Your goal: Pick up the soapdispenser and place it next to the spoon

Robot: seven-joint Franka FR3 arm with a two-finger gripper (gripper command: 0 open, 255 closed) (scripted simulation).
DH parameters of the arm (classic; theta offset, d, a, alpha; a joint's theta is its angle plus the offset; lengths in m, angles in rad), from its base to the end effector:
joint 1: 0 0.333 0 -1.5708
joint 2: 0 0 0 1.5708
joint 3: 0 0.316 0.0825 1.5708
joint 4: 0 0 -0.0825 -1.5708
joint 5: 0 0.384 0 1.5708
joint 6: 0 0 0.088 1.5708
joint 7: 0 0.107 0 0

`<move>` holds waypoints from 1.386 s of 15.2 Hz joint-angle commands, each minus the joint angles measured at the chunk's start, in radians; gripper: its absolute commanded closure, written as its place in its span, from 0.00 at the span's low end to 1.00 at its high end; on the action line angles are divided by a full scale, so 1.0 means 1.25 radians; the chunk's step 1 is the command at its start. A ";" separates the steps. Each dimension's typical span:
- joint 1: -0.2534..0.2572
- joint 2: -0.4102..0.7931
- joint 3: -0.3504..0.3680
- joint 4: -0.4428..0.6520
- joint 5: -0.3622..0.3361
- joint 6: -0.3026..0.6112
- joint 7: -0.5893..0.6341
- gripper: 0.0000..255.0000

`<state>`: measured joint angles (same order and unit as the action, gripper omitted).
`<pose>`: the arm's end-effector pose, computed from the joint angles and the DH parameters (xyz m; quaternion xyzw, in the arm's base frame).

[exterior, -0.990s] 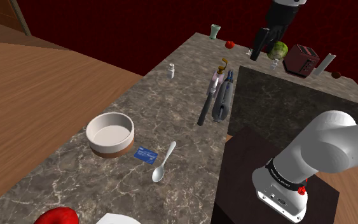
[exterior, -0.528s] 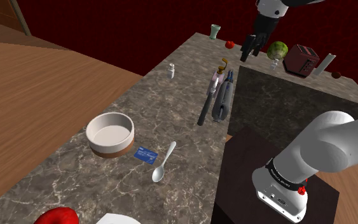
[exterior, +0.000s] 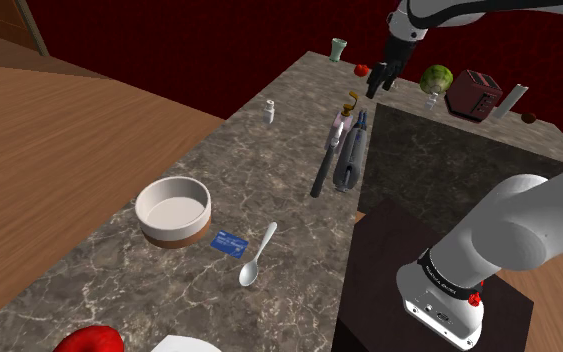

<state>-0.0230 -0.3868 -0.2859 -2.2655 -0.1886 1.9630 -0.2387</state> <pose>0.4203 -0.1577 0.5122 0.9987 0.0060 0.0261 0.0434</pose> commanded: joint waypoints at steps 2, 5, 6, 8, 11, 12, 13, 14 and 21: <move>0.004 0.092 -0.038 0.045 0.023 0.058 -0.053 0.00; 0.004 0.181 -0.071 0.095 0.060 0.104 -0.113 0.00; 0.003 0.212 -0.080 0.114 0.075 0.117 -0.134 0.00; -0.001 0.274 -0.096 0.156 0.111 0.139 -0.178 0.00; -0.008 0.330 -0.104 0.186 0.144 0.163 -0.215 0.00; -0.009 0.335 -0.104 0.181 0.147 0.173 -0.217 0.00; -0.009 0.341 -0.105 0.176 0.150 0.183 -0.219 0.00; -0.010 0.346 -0.105 0.171 0.152 0.193 -0.221 0.00; -0.012 0.368 -0.105 0.156 0.164 0.228 -0.229 0.00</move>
<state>-0.0377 0.0725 -0.4169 -2.0696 0.0160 2.2465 -0.5240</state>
